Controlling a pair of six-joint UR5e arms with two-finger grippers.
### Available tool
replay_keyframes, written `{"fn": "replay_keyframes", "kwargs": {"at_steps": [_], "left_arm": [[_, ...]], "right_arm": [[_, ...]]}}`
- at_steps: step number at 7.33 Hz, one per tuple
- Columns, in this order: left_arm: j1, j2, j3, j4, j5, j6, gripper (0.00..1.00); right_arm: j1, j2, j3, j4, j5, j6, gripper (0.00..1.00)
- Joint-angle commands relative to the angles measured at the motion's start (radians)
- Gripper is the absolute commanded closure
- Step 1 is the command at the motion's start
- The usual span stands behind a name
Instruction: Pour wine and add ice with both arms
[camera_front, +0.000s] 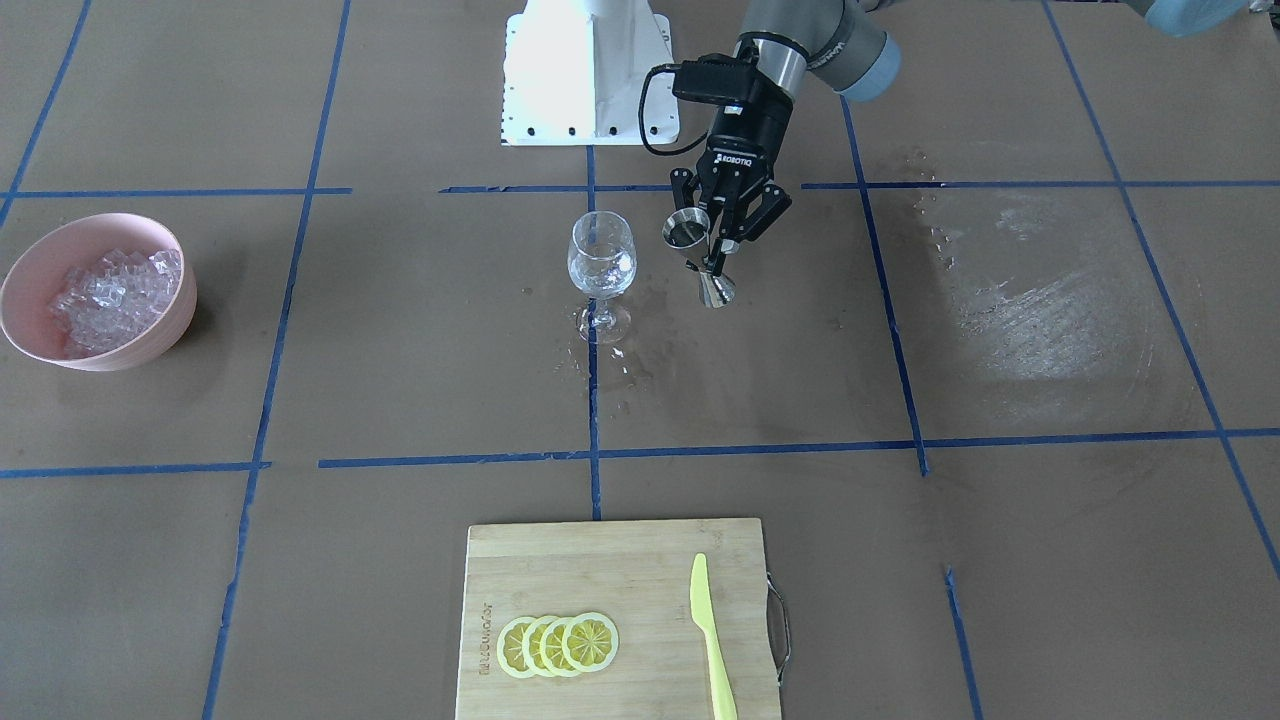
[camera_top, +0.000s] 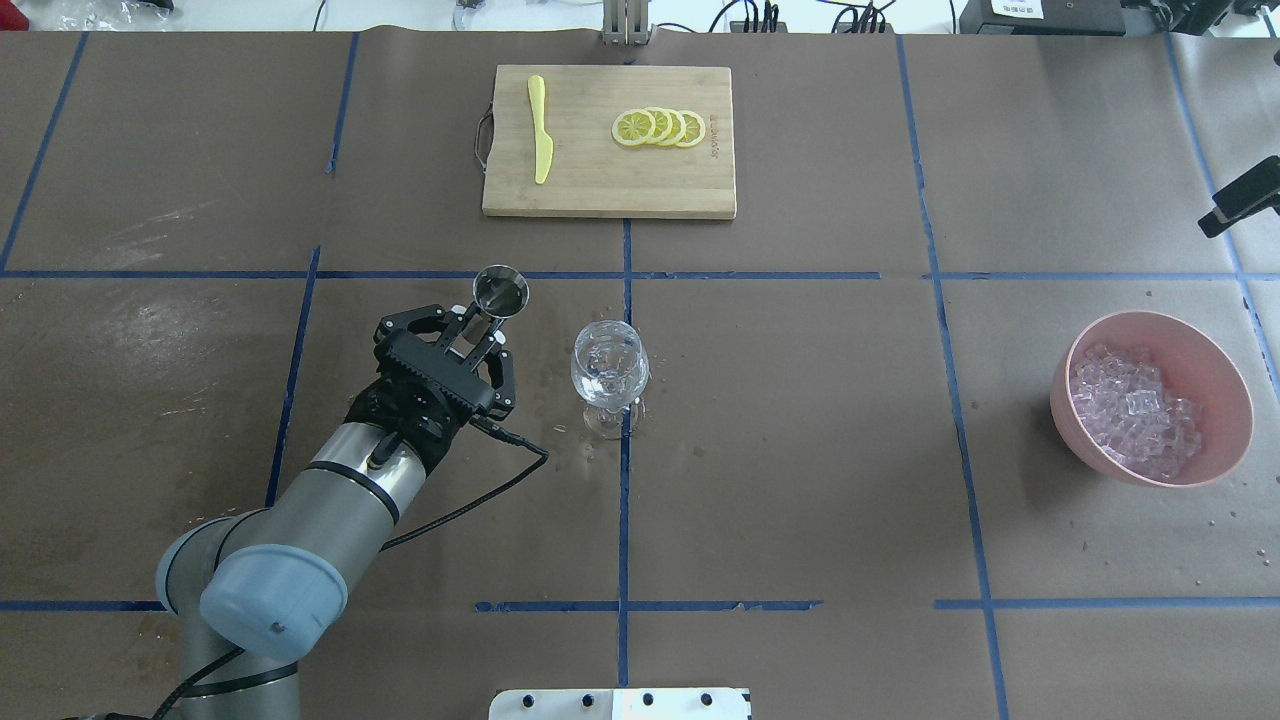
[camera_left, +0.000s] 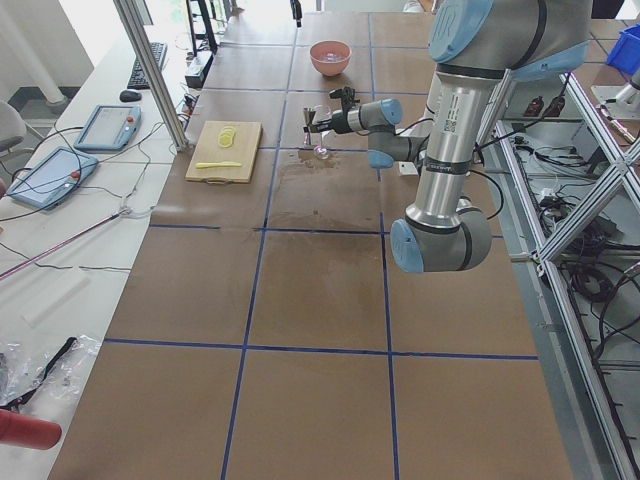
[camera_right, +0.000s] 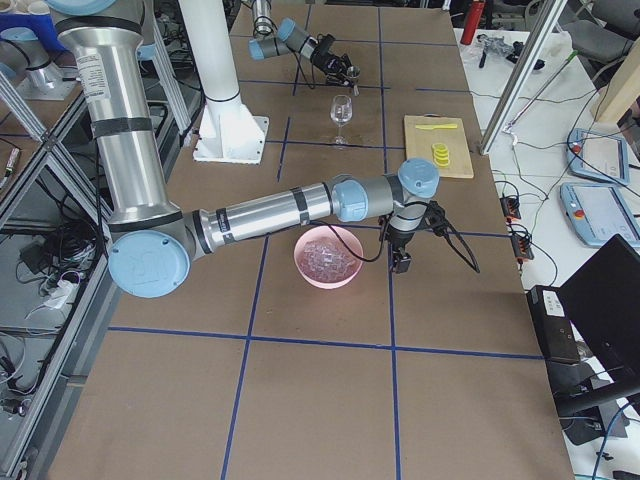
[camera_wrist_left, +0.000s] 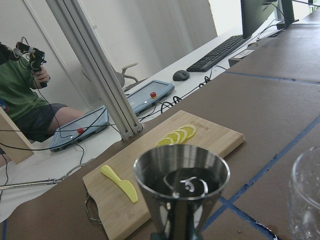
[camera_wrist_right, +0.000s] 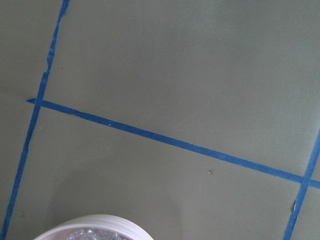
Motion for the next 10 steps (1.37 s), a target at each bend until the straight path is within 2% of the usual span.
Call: {"fn": "replay_keyframes", "kwargs": {"at_steps": [1, 3, 7, 9, 10], "left_arm": [[-0.027, -0.003, -0.037, 0.058, -0.143, 0.010, 1.00], [-0.027, -0.006, -0.079, 0.144, -0.232, 0.018, 1.00], [-0.033, -0.067, -0.116, 0.326, -0.260, 0.099, 1.00], [-0.042, -0.122, -0.142, 0.462, -0.283, 0.156, 1.00], [-0.042, -0.126, -0.147, 0.482, -0.283, 0.174, 1.00]], "right_arm": [[0.000, 0.000, -0.001, 0.002, -0.001, 0.000, 0.00], [0.000, 0.000, -0.001, 0.000, -0.001, 0.000, 0.00], [0.000, -0.001, -0.004, 0.000, -0.001, 0.000, 0.00], [0.000, -0.003, -0.004, 0.002, -0.001, 0.000, 0.00], [0.000, -0.003, -0.004, 0.002, -0.001, 0.000, 0.00]]}}
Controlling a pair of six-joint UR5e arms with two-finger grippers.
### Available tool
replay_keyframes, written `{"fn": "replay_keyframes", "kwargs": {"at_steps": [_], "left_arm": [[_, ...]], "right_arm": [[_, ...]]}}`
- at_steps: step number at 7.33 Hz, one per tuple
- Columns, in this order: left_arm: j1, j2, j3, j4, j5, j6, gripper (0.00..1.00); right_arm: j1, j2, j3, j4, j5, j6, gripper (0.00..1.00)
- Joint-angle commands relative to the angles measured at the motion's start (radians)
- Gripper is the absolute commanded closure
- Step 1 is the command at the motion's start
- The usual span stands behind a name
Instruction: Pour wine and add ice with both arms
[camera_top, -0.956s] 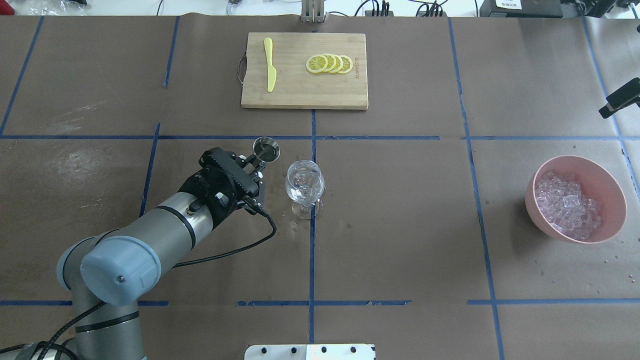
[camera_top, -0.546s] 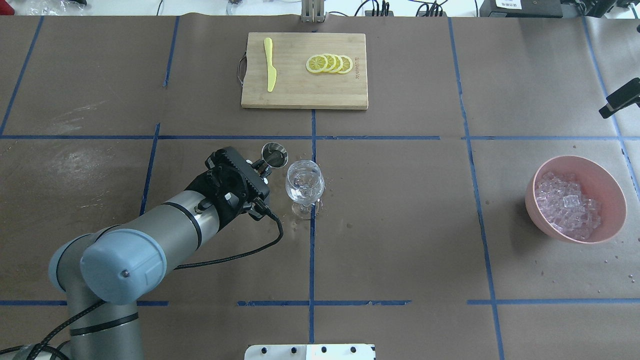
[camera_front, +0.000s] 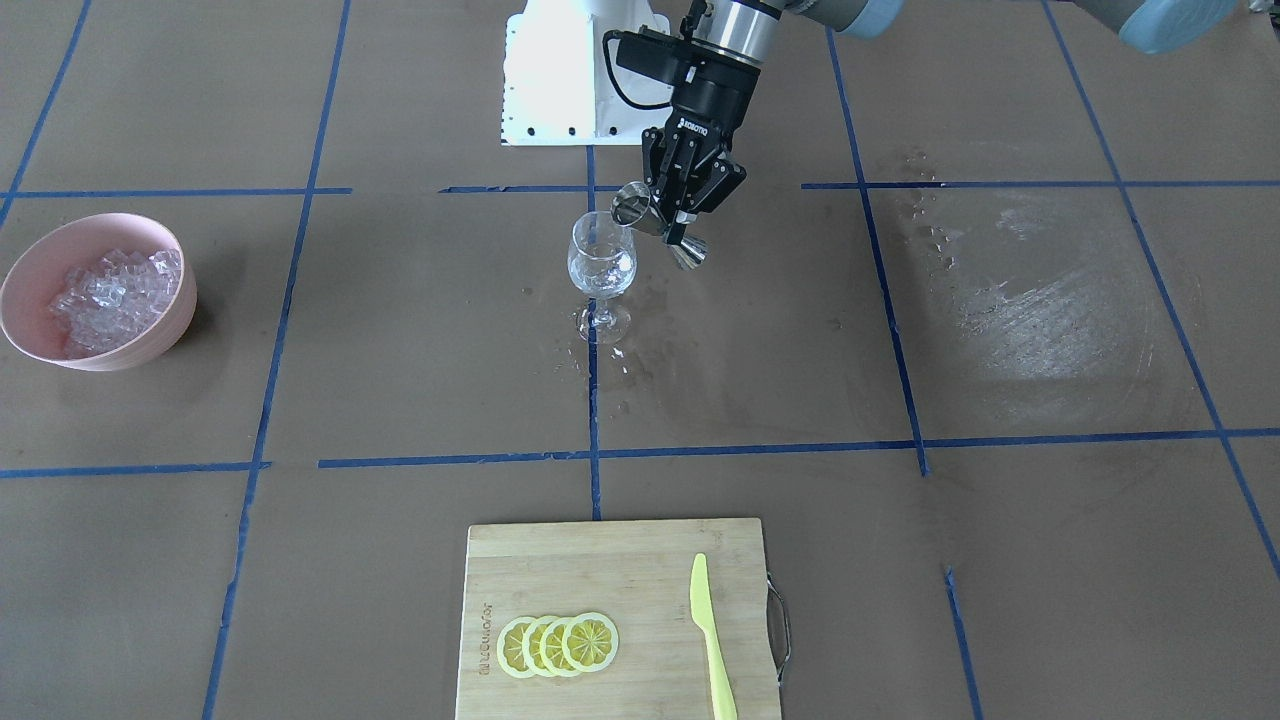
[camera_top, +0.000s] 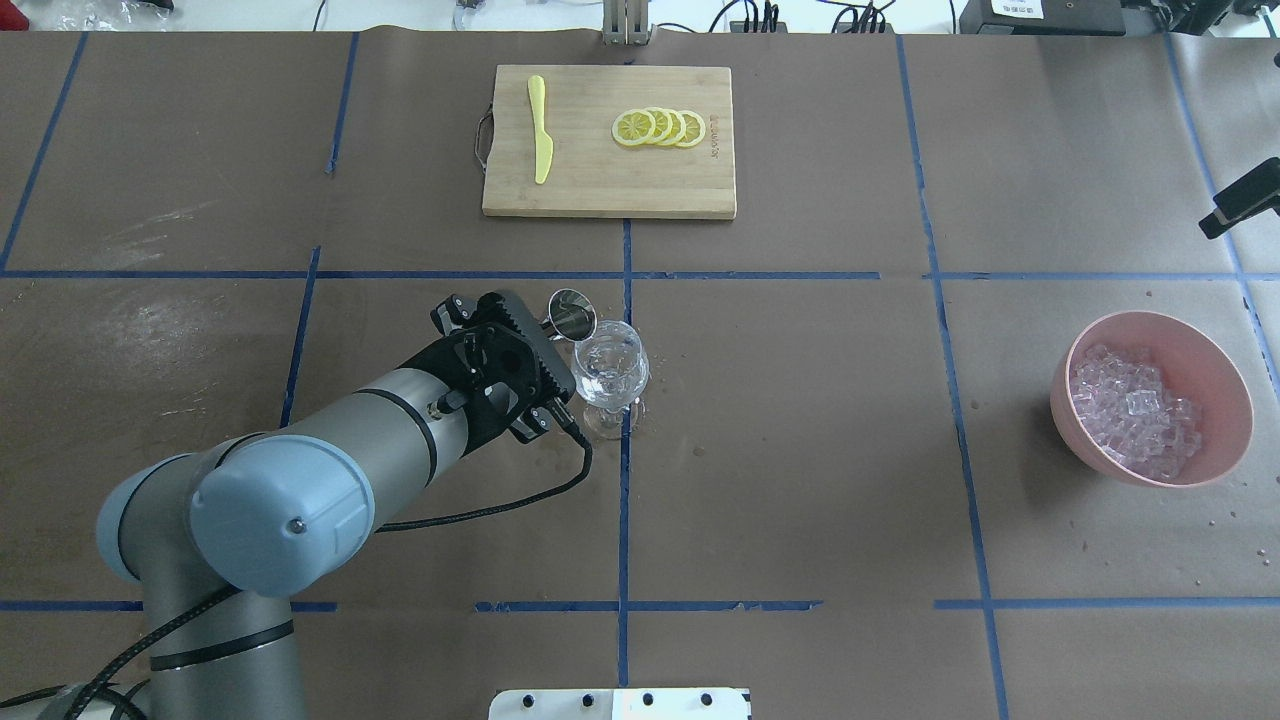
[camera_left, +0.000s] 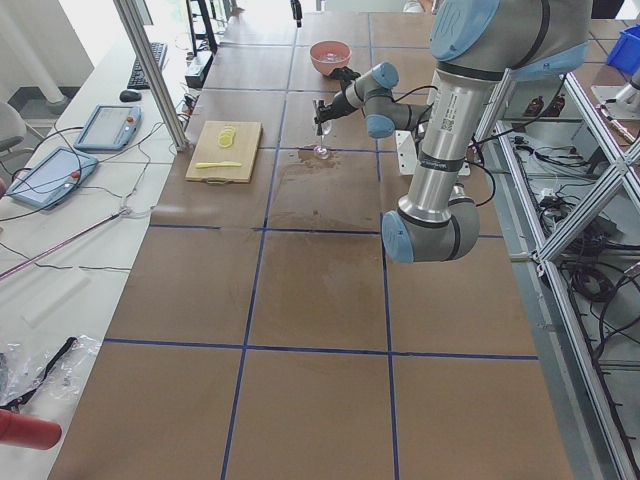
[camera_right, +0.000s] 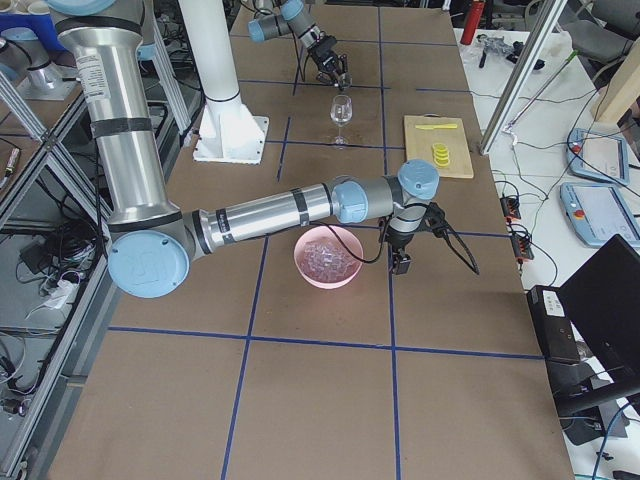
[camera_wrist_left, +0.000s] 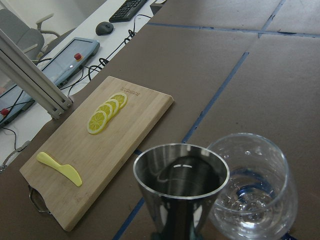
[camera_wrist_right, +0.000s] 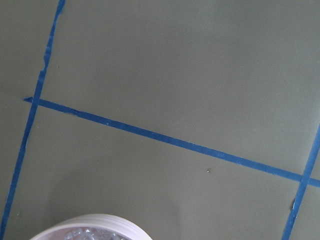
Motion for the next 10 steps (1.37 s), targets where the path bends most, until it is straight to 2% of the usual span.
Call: {"fn": "replay_keyframes", "kwargs": {"at_steps": [1, 2, 4, 6, 10], "left_arm": [[-0.003, -0.015, -0.010, 0.052, -0.005, 0.065, 1.00], [-0.013, -0.015, -0.009, 0.064, -0.005, 0.079, 1.00], [-0.017, -0.070, -0.007, 0.187, -0.005, 0.140, 1.00], [-0.017, -0.081, -0.002, 0.203, -0.001, 0.216, 1.00], [-0.015, -0.134, 0.001, 0.344, 0.008, 0.361, 1.00]], "right_arm": [[0.000, 0.000, 0.000, -0.001, 0.000, 0.000, 0.00], [0.000, 0.001, 0.000, -0.001, 0.000, 0.000, 0.00], [0.000, 0.001, 0.003, 0.000, 0.000, 0.000, 0.00], [0.000, 0.001, 0.000, 0.000, 0.000, 0.000, 0.00], [0.000, 0.000, 0.003, 0.000, 0.000, 0.002, 0.00]]}}
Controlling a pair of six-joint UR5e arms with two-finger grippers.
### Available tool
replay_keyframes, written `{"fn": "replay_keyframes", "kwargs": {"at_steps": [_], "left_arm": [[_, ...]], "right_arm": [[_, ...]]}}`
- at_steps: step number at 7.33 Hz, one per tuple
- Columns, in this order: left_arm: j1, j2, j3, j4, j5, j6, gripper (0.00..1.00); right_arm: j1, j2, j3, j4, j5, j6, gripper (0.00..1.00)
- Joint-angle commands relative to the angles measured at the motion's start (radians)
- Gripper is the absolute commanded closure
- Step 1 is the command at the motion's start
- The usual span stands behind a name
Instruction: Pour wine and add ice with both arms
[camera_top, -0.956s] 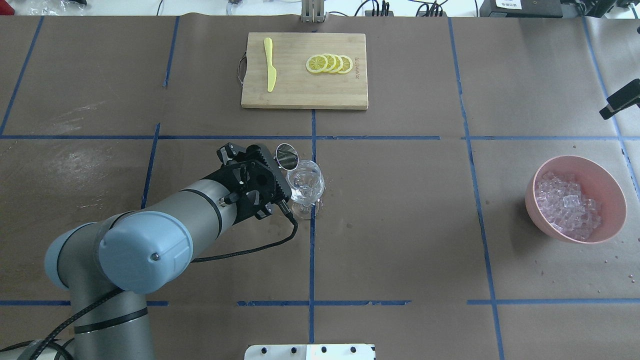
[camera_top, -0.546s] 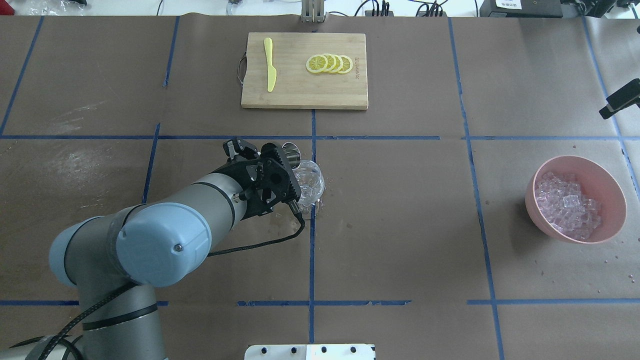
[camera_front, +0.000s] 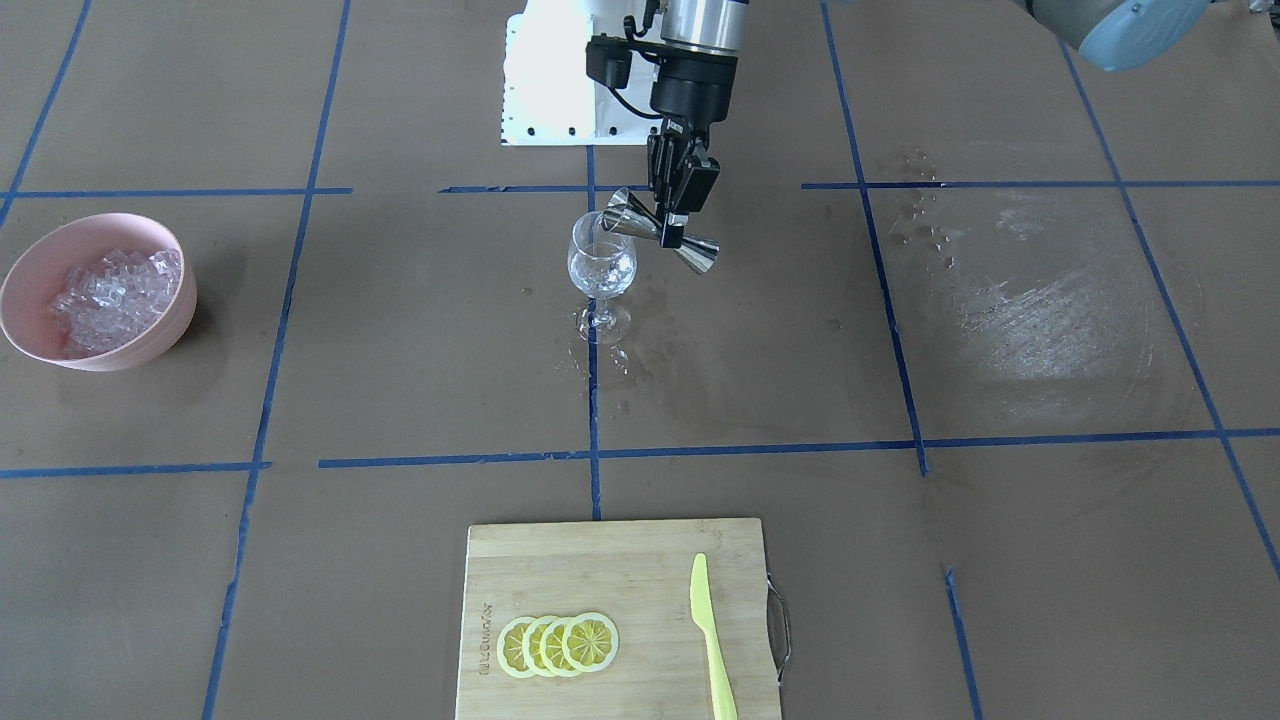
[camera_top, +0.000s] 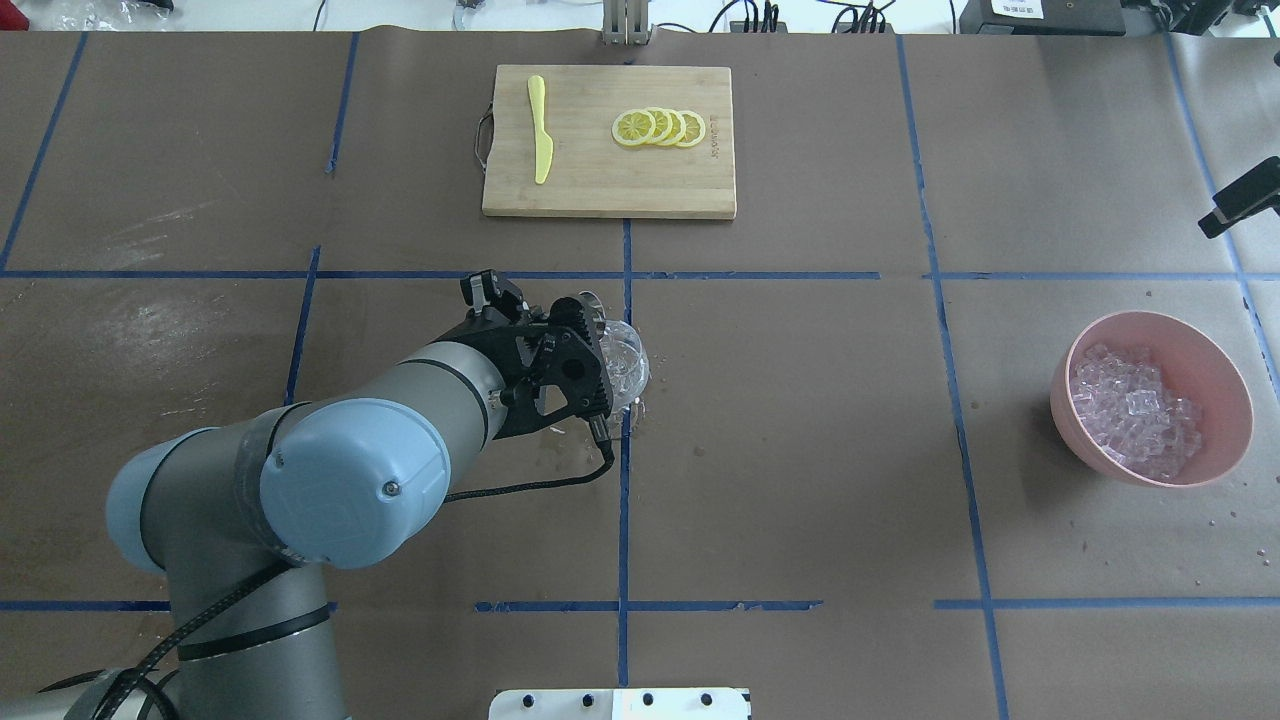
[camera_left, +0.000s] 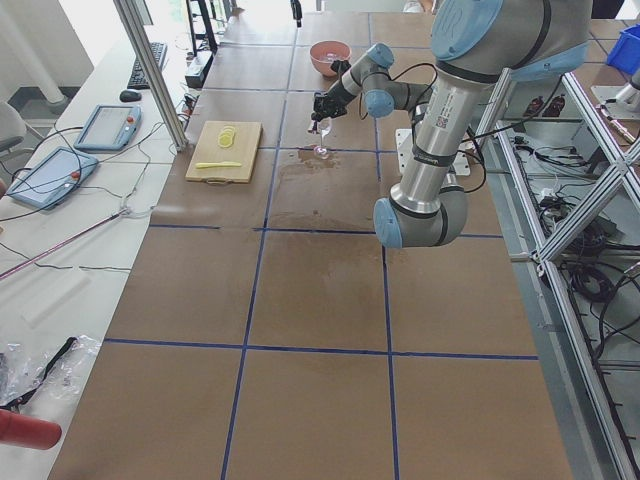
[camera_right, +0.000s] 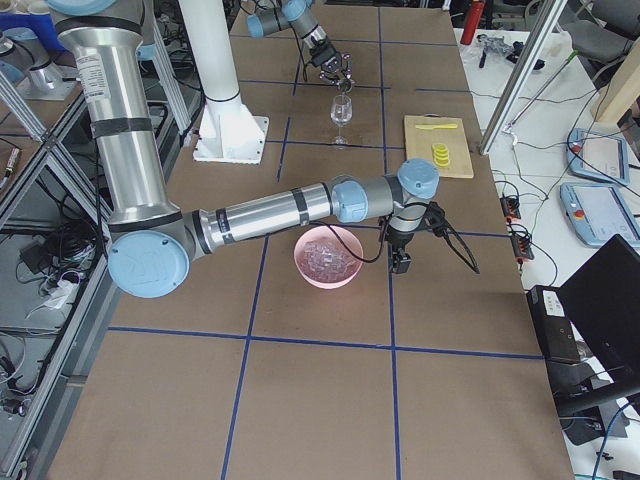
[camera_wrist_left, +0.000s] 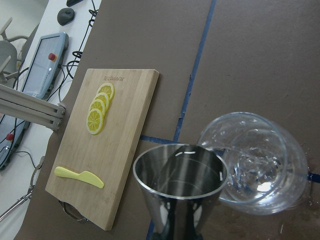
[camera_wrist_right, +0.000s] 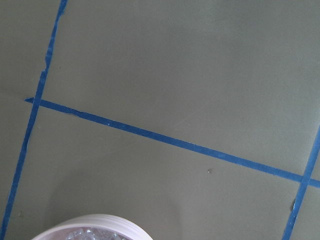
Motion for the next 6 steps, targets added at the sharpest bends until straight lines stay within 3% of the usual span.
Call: {"fn": "replay_keyframes", "kwargs": {"at_steps": [1, 6], "left_arm": [[0.000, -0.021, 0.004, 0.062, 0.005, 0.076, 1.00], [0.000, -0.067, 0.006, 0.152, 0.024, 0.245, 1.00]], "right_arm": [[0.000, 0.000, 0.000, -0.001, 0.000, 0.000, 0.00], [0.000, 0.000, -0.005, -0.001, 0.002, 0.000, 0.00]]}}
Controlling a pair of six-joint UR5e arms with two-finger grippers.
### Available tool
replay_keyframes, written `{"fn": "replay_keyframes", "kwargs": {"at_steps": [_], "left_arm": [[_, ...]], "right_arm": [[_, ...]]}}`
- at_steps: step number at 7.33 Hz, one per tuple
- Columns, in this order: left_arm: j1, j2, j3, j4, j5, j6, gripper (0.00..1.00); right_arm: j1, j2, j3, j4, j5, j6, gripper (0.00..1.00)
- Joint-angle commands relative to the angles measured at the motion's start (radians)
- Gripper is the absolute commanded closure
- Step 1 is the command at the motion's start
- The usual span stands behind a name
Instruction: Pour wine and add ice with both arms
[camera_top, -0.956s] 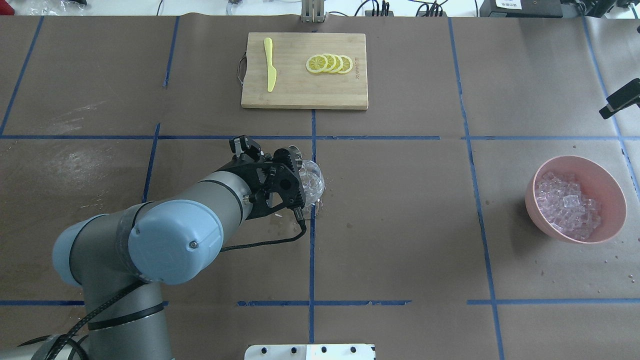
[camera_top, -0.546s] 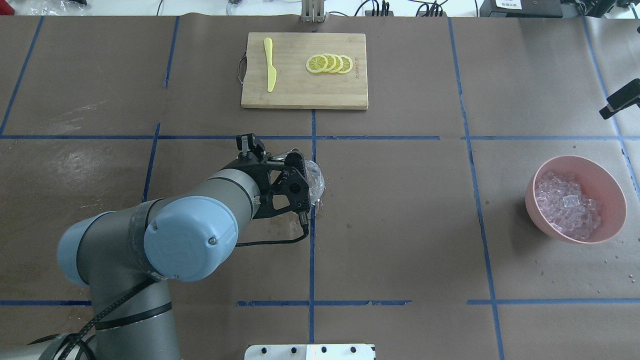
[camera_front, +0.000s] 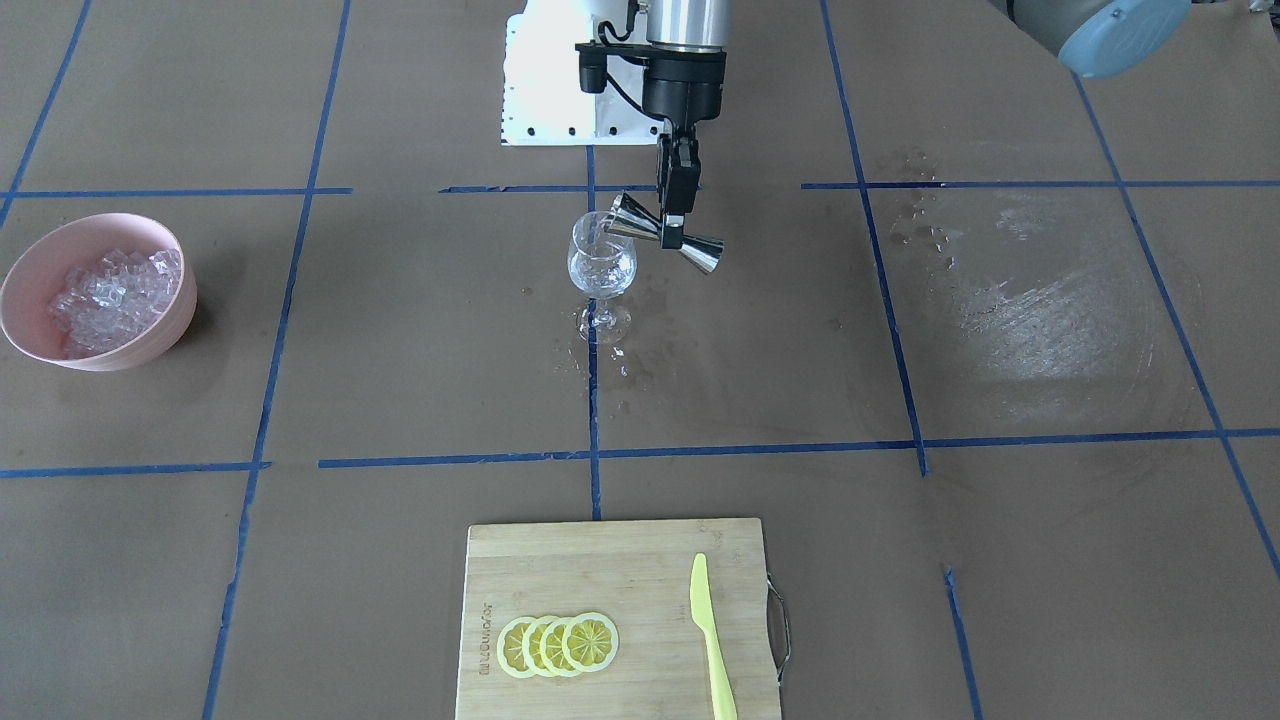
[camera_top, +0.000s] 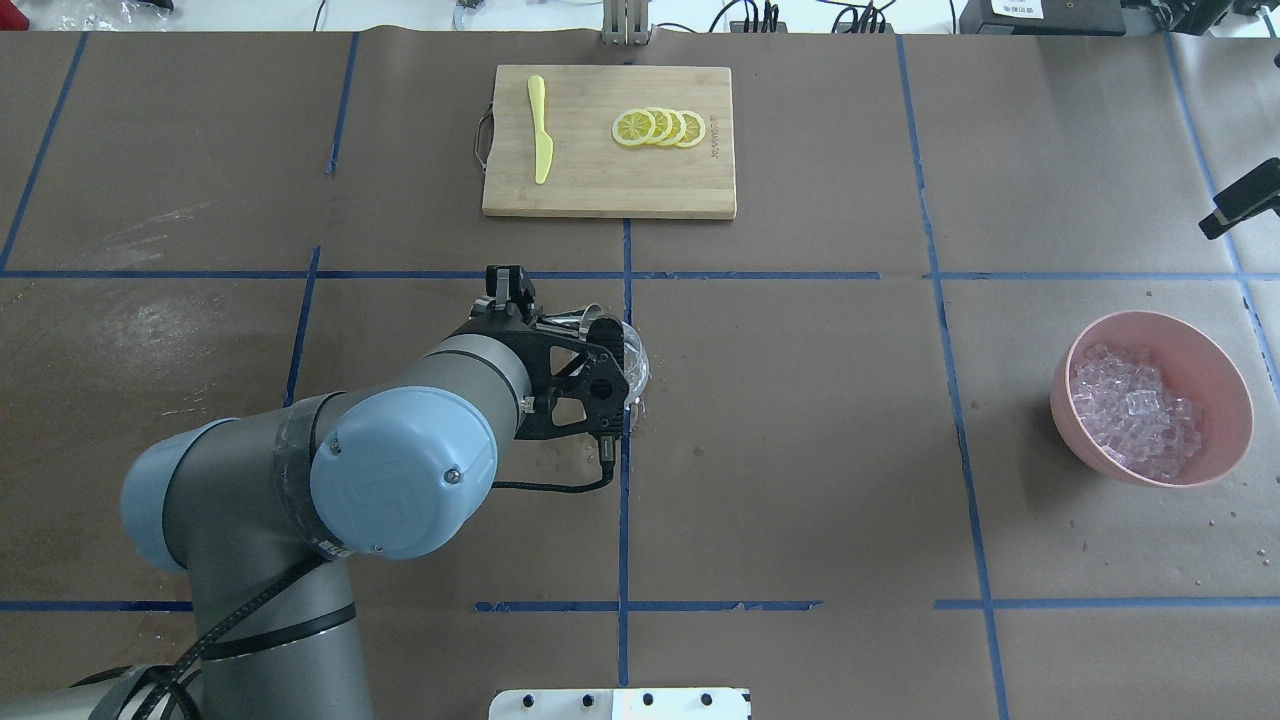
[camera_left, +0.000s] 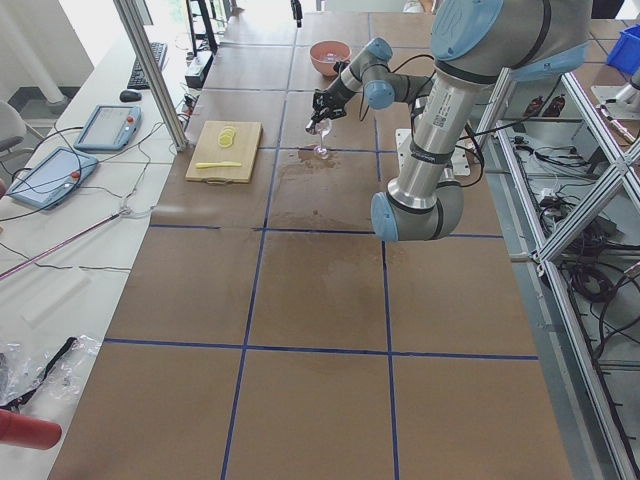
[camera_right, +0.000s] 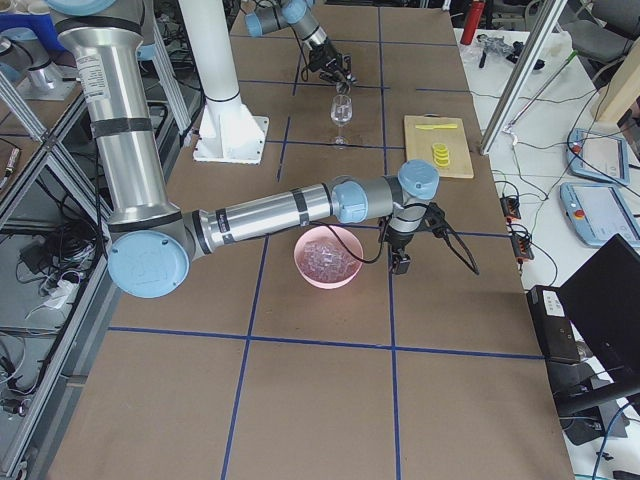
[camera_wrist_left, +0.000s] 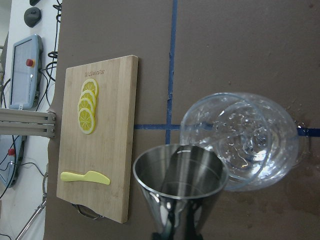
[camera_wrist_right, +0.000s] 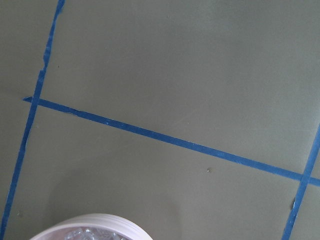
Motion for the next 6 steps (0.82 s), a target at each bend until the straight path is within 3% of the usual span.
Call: {"fn": "replay_keyframes", "kwargs": {"at_steps": [1, 6], "left_arm": [[0.000, -0.019, 0.004, 0.031, 0.021, 0.076, 1.00], [0.000, -0.062, 0.017, 0.117, 0.023, 0.170, 1.00]], "right_arm": [[0.000, 0.000, -0.001, 0.000, -0.001, 0.000, 0.00], [0.000, -0.003, -0.003, 0.000, 0.001, 0.000, 0.00]]}}
